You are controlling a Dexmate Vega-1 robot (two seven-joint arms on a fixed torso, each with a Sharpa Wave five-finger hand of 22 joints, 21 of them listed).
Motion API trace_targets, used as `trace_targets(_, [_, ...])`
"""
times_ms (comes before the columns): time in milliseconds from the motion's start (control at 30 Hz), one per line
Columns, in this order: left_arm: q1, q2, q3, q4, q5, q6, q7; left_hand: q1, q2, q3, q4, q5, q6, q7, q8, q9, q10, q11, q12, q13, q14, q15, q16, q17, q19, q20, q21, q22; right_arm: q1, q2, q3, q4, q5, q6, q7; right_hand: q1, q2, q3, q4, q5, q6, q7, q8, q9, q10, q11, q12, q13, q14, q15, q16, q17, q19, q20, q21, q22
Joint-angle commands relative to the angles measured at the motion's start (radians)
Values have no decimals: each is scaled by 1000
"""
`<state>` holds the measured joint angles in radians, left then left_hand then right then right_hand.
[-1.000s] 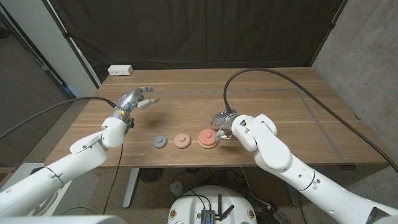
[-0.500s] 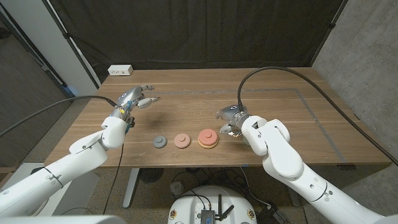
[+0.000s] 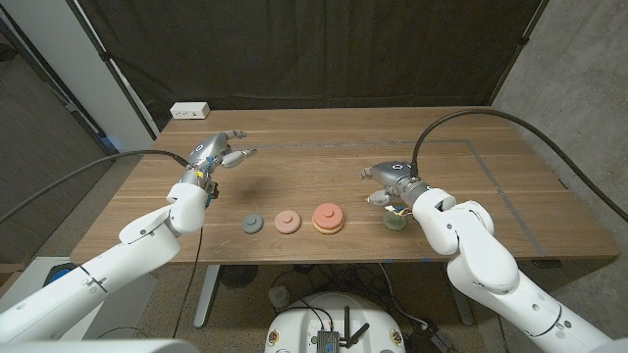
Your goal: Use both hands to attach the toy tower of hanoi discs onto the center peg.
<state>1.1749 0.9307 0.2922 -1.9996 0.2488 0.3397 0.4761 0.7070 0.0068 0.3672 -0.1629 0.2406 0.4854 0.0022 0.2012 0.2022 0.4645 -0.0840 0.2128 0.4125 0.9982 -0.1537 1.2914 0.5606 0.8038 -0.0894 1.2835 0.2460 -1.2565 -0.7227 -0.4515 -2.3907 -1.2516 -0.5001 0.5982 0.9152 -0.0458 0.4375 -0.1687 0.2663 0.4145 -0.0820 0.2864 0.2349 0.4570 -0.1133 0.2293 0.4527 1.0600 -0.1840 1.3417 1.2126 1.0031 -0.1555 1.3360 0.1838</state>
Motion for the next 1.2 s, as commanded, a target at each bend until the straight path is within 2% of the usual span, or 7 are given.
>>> trace_targets(33, [-33,-32,16,-33,-14,32,-24,-5,-4,4,-2,-1,0,1,-1,5,2,-3,1,3,-4,-65,5,1,-3,-98,5,-1,-111,-54,80,-20,219,-64,-337,19,-1,4,-1,3,0,-2,0,5,4,-5,3,8,-2,-35,-5,1,5,-64,7,4])
trace_targets(167, [-29,-9,17,-43,-4,37,-38,-6,-3,5,-1,-1,-1,0,-2,5,2,-2,0,3,-4,-65,5,0,-3,-100,6,-4,-154,-55,83,-22,224,-83,-452,22,-2,5,-1,2,-6,-10,-3,5,8,-10,5,11,0,-35,-3,2,5,-64,7,4])
trace_targets(300, [-17,3,1,-40,-17,25,-40,-6,-4,6,-1,-1,-2,0,-2,5,0,-2,-1,3,-5,-65,6,-1,-7,-99,9,-4,-164,-54,67,-8,223,-104,-515,27,-2,5,0,0,-1,-12,-4,5,20,-14,11,17,1,-35,-3,2,5,-64,8,4])
trace_targets(467, [-16,12,2,-35,-12,17,-44,-7,-4,6,-1,-1,-3,1,-2,5,-1,-1,-1,2,-4,-65,7,0,-6,-100,11,-9,-154,-72,27,7,165,-153,-521,29,-2,6,1,0,-1,-13,-4,5,20,-17,12,20,3,-35,0,4,5,-64,9,4])
trace_targets(767, [-42,8,40,-32,16,45,-60,-6,-5,9,-2,0,-14,5,-6,5,-7,2,-3,3,-7,-65,7,-3,-10,-100,15,-13,-182,-83,30,40,220,-170,-621,32,-3,6,3,-3,-2,-14,-7,6,30,-19,16,27,-3,-34,-6,-1,2,-63,9,4])
trace_targets(1067, [-66,60,64,-85,47,113,-142,28,-17,18,-19,5,-22,7,-5,6,-5,-8,0,6,-16,-64,12,-2,-22,-101,22,-13,-181,-89,19,51,280,-187,-681,26,1,4,10,-5,1,-13,-8,7,34,-16,18,33,1,-34,-6,1,1,-63,10,4])
trace_targets(1200, [-82,110,67,-123,40,145,-229,65,-24,27,-25,11,-34,17,-7,8,-19,-4,-3,10,-25,-64,16,0,-37,-98,30,-11,-180,-89,12,55,308,-193,-708,19,4,3,15,-6,4,-11,-7,7,34,-14,18,36,0,-33,-8,0,1,-62,11,4])
